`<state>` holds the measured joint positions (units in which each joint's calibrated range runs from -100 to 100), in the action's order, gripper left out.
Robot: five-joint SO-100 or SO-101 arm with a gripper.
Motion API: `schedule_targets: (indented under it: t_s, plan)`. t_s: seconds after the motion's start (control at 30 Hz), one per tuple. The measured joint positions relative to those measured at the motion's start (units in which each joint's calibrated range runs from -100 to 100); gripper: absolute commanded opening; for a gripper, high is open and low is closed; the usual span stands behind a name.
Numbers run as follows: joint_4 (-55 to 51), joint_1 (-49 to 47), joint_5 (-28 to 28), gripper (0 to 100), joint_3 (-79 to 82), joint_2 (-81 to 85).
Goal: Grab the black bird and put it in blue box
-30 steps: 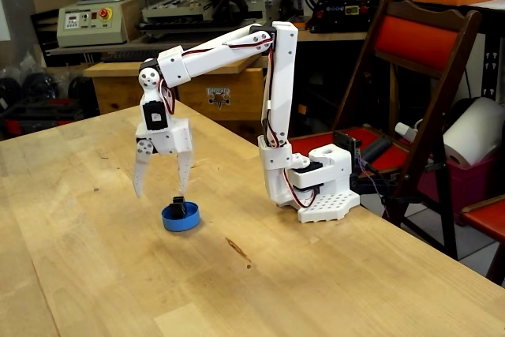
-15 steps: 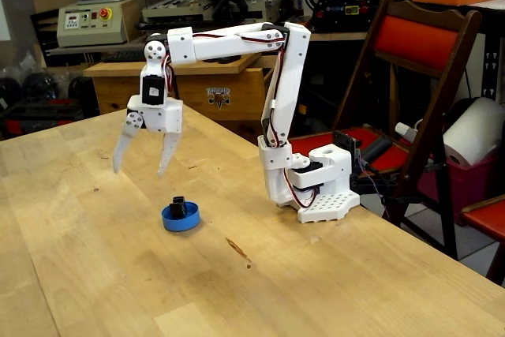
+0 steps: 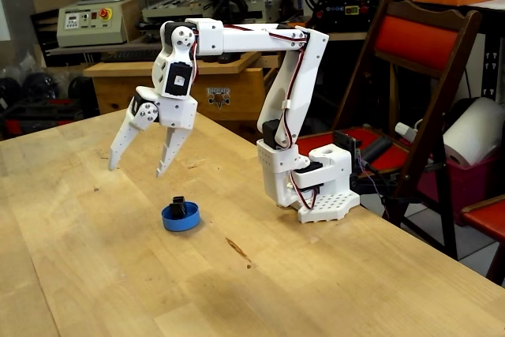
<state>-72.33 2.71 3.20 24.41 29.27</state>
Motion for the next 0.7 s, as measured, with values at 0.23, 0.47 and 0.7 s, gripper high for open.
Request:
schedule_targets:
  t_s: [0.23,0.47,0.7]
  plan:
    - [-1.2,-0.07,0.0,28,0.0,9.79]
    - [-8.72,-0.07,0.0,28,8.75,21.12]
    - [-9.12,-0.66,-0.05,28,17.67,22.92]
